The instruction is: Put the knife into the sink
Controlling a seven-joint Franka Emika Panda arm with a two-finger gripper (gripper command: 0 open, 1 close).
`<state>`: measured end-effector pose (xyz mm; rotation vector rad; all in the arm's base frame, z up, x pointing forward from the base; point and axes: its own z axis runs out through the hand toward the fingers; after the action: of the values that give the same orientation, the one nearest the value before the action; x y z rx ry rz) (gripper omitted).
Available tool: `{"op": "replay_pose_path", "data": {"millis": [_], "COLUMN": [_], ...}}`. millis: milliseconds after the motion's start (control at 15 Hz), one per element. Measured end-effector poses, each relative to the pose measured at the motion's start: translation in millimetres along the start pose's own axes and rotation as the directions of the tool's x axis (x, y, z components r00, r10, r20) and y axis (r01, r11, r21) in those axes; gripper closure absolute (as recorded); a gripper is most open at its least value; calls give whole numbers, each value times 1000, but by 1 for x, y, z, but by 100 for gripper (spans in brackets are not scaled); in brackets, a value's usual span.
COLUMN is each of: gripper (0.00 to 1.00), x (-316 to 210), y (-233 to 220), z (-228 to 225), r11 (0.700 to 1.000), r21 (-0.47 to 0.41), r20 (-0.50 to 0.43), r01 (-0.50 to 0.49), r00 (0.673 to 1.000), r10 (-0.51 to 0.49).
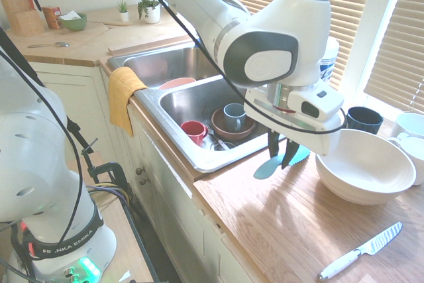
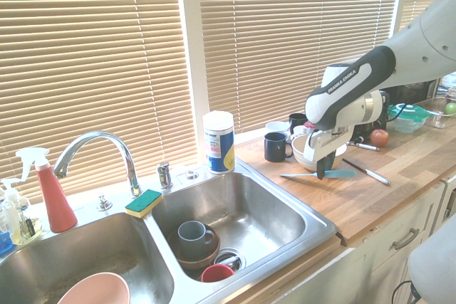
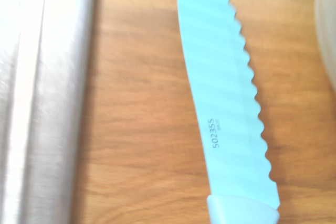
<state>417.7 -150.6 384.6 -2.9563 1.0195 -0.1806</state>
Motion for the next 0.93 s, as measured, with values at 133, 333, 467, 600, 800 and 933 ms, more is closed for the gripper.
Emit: {"op": "replay_pose_path", "data": {"millis": [133, 333, 467, 600, 800, 933], "gripper": [100, 100, 100, 100, 100, 100], "x": [-4, -7, -10, -19, -47, -64], "y": [-6, -18, -28, -41, -82, -114], "z": [-21, -44, -59, -75, -86, -78], "r11": [1000, 999, 998, 997, 999, 998], "r21": [20, 34, 45, 50, 38, 7], "r20": [-15, -33, -43, -51, -46, -65], "r01": [5, 25, 37, 53, -4, -68], "r00": [1000, 999, 998, 997, 999, 996], "r10": [-5, -24, -35, -51, 6, 69]}}
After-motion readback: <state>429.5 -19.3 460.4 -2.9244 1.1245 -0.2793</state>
